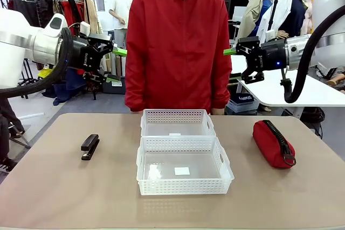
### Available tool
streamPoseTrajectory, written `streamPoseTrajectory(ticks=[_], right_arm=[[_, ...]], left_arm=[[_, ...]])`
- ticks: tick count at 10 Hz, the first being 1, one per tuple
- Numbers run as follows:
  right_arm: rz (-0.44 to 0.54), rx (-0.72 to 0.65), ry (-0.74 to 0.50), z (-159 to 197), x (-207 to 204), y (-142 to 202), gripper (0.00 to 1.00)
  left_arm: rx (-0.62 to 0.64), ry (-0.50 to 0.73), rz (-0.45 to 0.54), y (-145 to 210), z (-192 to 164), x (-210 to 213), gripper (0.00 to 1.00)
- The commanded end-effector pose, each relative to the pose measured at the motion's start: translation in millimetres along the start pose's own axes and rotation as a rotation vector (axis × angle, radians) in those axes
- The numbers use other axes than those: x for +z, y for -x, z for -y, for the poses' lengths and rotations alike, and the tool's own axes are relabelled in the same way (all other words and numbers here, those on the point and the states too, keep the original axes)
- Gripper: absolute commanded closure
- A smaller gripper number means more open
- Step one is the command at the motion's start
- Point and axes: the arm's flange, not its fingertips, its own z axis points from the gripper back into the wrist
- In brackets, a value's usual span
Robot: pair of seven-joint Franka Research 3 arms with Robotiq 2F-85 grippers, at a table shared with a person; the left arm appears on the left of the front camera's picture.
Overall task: Distribute items into two baskets.
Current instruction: Pick up the Pencil pouch that the person points to.
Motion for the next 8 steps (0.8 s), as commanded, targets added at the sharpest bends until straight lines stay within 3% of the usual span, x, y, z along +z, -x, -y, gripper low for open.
streamPoseTrajectory(ticks=[1,5,8], right_arm=[[-0.104,-0.129,-0.076,-7,10,0,0.00],[-0.193,-0.214,-0.169,-21,22,-1,0.00],[-0.220,-0.269,-0.217,-26,31,-12,0.00]], left_arm=[[0.032,0.119,-0.039,0,11,12,0.00],[0.060,0.245,-0.057,-7,22,20,0.00],[0.107,0.270,-0.024,-10,18,29,0.00]])
